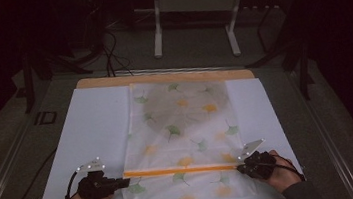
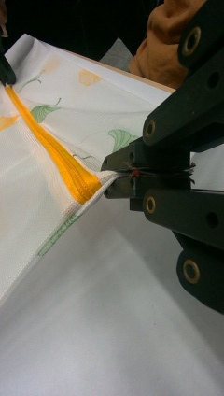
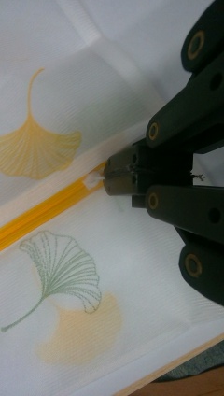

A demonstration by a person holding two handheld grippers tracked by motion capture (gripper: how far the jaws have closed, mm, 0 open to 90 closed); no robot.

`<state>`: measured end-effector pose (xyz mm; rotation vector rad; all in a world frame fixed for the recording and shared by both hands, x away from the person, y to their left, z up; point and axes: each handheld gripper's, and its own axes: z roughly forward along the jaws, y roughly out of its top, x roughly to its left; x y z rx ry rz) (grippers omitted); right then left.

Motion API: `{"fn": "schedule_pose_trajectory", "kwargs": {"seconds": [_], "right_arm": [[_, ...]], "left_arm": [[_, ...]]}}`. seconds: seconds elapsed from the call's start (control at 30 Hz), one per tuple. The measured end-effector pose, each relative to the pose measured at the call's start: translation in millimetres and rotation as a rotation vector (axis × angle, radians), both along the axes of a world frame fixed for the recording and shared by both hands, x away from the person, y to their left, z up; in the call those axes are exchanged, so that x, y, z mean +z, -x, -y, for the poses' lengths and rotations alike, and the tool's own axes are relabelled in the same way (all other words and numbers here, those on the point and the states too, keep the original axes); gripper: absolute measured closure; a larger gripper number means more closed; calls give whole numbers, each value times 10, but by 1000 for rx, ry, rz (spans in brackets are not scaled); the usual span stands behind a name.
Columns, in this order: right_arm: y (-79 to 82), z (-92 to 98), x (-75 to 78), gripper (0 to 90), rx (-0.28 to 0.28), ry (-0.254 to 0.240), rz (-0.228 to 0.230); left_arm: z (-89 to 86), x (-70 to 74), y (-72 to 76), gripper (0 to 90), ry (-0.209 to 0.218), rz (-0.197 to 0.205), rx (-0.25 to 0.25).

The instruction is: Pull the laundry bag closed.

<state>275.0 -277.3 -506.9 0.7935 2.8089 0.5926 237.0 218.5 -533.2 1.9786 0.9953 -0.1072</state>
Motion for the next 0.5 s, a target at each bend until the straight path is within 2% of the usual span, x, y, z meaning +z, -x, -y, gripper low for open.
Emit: {"fn": "schedule_pose_trajectory", "kwargs": {"seconds": [0.5], "right_arm": [[22, 206, 33, 900, -39, 16, 3]], "left_arm": [[43, -39, 19, 883, -6, -22, -23]]}}
